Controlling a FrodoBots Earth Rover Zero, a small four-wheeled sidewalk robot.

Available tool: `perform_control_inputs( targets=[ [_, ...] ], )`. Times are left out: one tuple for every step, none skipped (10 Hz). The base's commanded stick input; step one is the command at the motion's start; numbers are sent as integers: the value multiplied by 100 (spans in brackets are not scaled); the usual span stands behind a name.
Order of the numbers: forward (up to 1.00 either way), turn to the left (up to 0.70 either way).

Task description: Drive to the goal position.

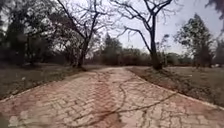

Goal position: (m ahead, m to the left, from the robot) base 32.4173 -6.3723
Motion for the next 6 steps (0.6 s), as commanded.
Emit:
perform_control_inputs(
  targets=[
    [70, 31],
    [70, 23],
    [70, 7],
    [70, 0],
    [70, 0],
    [70, 0]
  ],
)
